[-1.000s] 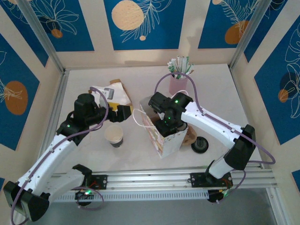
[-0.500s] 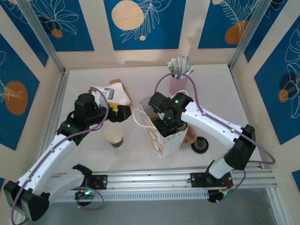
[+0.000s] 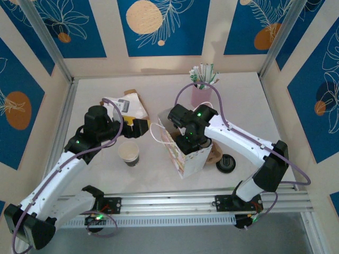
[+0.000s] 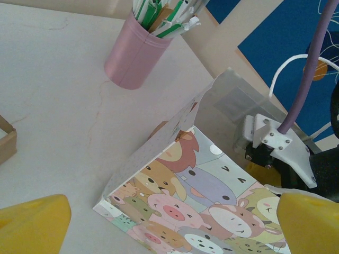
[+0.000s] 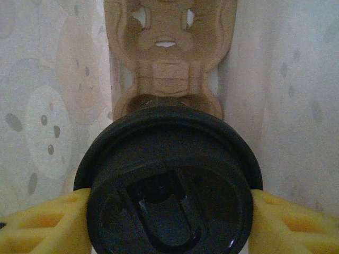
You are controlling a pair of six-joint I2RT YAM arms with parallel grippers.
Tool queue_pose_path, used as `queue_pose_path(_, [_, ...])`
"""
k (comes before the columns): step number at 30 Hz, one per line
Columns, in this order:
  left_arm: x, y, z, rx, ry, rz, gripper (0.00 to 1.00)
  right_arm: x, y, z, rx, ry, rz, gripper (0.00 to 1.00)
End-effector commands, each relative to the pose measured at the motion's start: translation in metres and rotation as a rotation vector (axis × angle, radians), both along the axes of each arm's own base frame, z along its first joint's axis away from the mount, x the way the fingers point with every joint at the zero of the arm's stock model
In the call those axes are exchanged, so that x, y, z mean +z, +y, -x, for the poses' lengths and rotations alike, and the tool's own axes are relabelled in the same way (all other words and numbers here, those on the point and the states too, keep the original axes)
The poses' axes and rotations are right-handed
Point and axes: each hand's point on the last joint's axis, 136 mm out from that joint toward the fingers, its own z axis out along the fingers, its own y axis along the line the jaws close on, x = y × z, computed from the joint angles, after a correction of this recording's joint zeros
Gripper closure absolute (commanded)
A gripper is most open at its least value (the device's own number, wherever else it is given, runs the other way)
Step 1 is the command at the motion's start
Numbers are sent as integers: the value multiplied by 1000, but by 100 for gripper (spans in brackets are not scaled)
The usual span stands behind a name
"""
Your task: Pack the takeout coffee
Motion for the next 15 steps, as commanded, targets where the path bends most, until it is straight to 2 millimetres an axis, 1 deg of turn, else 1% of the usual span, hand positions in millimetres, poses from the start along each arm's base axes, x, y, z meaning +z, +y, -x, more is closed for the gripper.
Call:
queue_pose_path(1, [5,-5,2,-23,-33,9,0,-2,-4,8,-2,49,11,42])
queue_pose_path(8, [6,-5,2,-24,-37,8,0,-6,-5,8,-7,68,28,42])
queue_pose_path(15, [7,-5,2,-26,-37,8,0,-7,-5,8,-15,77,28,42])
